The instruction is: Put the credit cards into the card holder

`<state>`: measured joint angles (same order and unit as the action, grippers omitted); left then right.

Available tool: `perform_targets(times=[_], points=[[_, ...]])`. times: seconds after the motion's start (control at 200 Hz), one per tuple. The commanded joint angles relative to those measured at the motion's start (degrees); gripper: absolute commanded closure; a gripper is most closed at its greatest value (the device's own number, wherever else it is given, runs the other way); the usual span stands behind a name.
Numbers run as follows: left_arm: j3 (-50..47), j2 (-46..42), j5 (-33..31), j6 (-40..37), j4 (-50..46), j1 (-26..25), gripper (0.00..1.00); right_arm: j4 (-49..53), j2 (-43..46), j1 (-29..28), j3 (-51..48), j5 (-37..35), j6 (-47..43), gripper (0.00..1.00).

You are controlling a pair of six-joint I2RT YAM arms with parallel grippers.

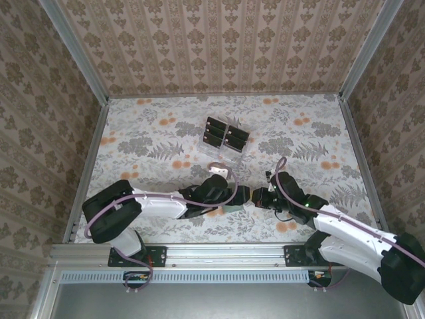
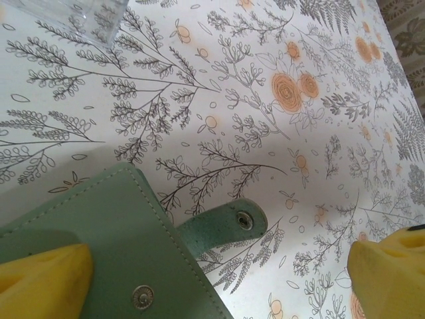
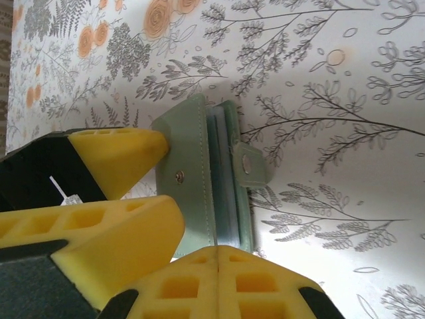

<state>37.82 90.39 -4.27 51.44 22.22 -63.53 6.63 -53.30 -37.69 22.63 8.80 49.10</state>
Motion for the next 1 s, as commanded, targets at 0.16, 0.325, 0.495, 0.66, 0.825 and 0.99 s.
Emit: perform_targets(times=[0.16, 0.325, 0.495, 0.66, 0.825, 0.99], points=[[1.81, -3.58, 1.26, -0.9, -1.35, 3.17, 0.0, -6.8, -6.46, -3.39, 2.75, 1.63, 1.64, 1.0], [1.49, -4.16, 1.81, -0.99, -1.39, 4.26, 0.0, -8.35, -10.65, -5.62, 4.78, 1.0, 1.43, 1.0], [1.13, -7.51, 1.01, -1.88, -4.96, 6.44, 0.0, -10.98, -15.75, -6.18, 5.28, 0.54, 1.74, 1.0], [2.14, -12.31, 0.1, -4.72, -15.61, 9.98, 0.0, -13.33, -20.77, -6.31, 6.05, 0.42, 1.39, 1.0], [3.71, -14.23, -0.61, -8.86, -27.45, 12.83, 0.0, -16.07, -25.93, -6.28, 6.45, 0.78, 1.34, 1.0], [4.62, -13.39, -3.47, -14.38, -35.65, 13.07, 0.0, -17.58, -29.15, -6.36, 6.57, 1.15, 1.47, 1.0]])
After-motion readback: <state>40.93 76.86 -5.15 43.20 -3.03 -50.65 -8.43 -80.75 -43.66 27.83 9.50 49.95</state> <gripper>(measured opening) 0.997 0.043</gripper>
